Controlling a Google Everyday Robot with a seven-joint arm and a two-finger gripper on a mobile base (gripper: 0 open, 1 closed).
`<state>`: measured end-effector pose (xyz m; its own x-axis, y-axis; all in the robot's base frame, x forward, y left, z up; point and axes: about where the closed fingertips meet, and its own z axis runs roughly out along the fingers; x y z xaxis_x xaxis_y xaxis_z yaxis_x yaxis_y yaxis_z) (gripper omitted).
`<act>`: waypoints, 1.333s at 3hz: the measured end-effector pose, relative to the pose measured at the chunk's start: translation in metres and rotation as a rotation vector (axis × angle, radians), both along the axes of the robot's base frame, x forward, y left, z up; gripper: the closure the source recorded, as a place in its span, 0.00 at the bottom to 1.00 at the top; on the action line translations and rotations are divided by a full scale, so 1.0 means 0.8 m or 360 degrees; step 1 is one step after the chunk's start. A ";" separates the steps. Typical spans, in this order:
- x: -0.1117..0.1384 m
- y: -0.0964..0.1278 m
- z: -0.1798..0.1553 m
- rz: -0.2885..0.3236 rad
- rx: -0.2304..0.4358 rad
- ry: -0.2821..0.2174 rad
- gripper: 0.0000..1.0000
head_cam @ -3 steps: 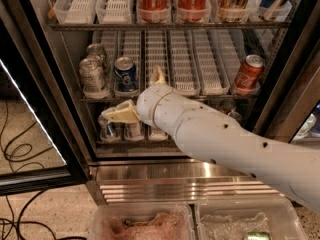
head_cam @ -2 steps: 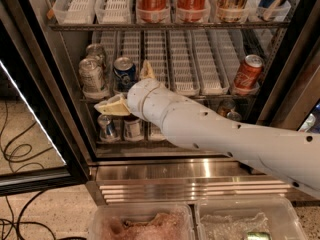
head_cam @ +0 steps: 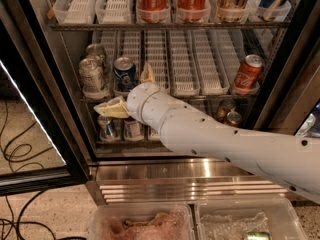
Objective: Pick pepsi can from middle shelf of fridge
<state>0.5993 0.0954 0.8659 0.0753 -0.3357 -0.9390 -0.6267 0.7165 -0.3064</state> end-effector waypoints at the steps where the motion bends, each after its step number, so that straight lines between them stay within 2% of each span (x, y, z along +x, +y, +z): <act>1: 0.017 -0.009 -0.006 -0.0051 0.0015 -0.0042 0.00; 2: 0.048 -0.014 -0.009 -0.0040 -0.0004 -0.0093 0.00; 4: 0.093 -0.014 -0.011 0.0005 -0.0003 -0.0114 0.00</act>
Offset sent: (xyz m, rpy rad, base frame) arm 0.0578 -0.0164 -0.0081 -0.0148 -0.0882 -0.0204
